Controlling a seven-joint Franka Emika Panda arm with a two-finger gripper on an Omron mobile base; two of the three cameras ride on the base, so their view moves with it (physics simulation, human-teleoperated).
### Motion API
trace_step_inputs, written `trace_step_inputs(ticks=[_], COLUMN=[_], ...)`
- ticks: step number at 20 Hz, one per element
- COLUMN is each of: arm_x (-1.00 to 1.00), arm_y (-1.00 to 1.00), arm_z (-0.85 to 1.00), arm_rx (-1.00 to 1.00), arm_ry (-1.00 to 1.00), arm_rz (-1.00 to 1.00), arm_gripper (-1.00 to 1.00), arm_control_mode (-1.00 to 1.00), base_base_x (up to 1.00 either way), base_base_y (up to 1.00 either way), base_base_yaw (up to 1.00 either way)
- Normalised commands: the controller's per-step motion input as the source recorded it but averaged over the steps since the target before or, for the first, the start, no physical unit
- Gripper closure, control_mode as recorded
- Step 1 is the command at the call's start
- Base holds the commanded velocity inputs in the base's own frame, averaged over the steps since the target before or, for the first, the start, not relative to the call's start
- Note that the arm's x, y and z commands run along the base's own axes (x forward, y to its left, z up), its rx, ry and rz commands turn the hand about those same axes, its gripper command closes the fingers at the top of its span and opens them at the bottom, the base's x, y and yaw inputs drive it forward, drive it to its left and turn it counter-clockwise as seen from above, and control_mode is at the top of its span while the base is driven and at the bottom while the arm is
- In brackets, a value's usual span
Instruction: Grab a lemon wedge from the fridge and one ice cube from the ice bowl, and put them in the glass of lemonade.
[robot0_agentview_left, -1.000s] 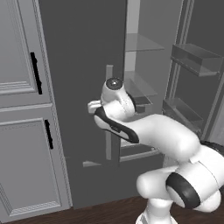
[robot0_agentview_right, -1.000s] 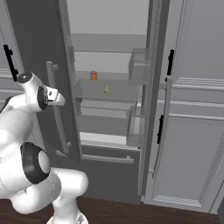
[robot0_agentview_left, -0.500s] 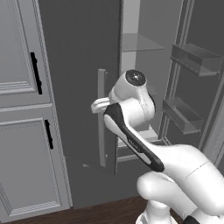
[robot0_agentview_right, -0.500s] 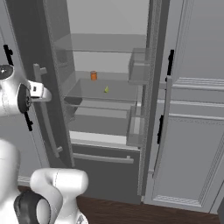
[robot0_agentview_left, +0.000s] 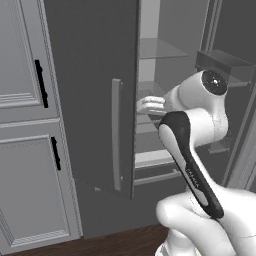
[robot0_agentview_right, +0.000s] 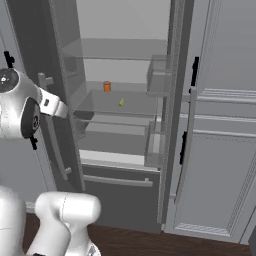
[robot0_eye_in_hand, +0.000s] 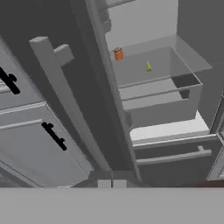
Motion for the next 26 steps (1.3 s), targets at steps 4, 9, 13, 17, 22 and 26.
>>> trace_step_inputs(ticks=[4,9,13,17,22,26], arm_x=[0.63,0.82,0.97,0.84,0.60,0.26], arm_y=[-1.00,-0.22,0.03,0.00,0.04,0.32], arm_z=[0.00,0.00,-0.12,-0.05,-0.16,-0.53], arm_rx=[0.37,0.37,0.17,0.11,0.08,0.03], arm_ry=[0.00,0.01,0.11,0.09,0.10,0.06], arm_rz=[-0.12,0.11,0.15,0.10,0.16,0.23], arm_gripper=[1.00,1.00,-1.00,-1.00,-1.00,-1.00], arm_control_mode=[-1.00,-1.00,-1.00,-1.00,-1.00,-1.00], base_base_x=[0.00,0.00,0.00,0.00,0.00,0.00], base_base_y=[0.00,0.00,0.00,0.00,0.00,0.00], base_base_yaw=[0.00,0.00,0.00,0.00,0.00,0.00])
